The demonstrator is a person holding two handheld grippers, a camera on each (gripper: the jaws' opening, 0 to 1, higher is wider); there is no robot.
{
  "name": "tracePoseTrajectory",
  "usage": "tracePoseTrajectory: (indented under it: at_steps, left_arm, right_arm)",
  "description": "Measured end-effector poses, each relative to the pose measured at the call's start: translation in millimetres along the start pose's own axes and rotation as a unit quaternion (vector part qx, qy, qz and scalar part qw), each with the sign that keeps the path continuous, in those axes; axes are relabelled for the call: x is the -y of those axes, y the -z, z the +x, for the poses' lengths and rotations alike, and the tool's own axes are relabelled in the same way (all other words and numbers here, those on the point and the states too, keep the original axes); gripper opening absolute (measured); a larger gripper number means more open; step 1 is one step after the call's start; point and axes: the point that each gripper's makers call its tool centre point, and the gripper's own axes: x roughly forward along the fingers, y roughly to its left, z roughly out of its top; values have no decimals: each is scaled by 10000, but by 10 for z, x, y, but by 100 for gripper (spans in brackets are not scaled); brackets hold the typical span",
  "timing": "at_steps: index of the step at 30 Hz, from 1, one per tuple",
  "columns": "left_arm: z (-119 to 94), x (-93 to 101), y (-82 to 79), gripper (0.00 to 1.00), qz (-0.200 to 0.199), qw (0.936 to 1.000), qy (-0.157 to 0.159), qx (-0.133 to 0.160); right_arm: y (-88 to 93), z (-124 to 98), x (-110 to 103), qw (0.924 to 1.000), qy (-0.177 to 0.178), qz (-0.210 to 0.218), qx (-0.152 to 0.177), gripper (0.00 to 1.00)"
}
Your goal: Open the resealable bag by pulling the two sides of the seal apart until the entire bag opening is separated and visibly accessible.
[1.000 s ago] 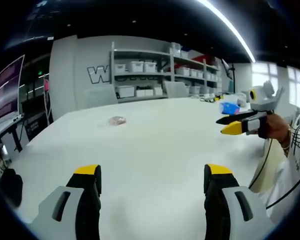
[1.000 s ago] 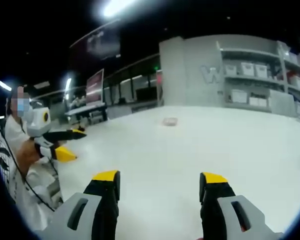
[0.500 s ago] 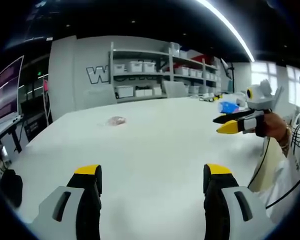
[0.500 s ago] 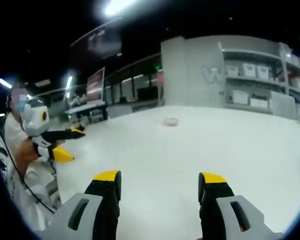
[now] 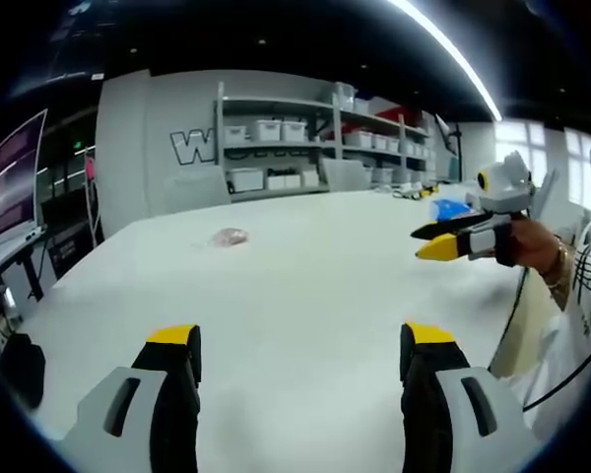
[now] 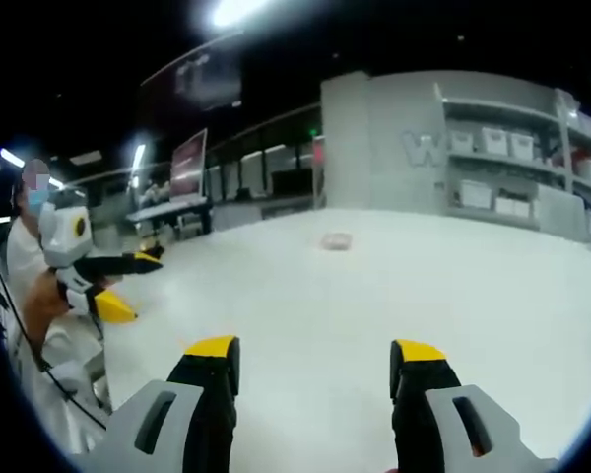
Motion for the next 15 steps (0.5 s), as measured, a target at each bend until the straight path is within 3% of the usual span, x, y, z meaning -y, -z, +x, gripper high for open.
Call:
tracePoseTrajectory:
  at_steps: [15]
  left_arm:
    - [-36,-24,22,81,-16,10000,-19,7]
  right_arm:
    - [-37,131,-25,9998,-46,-158,-58,61]
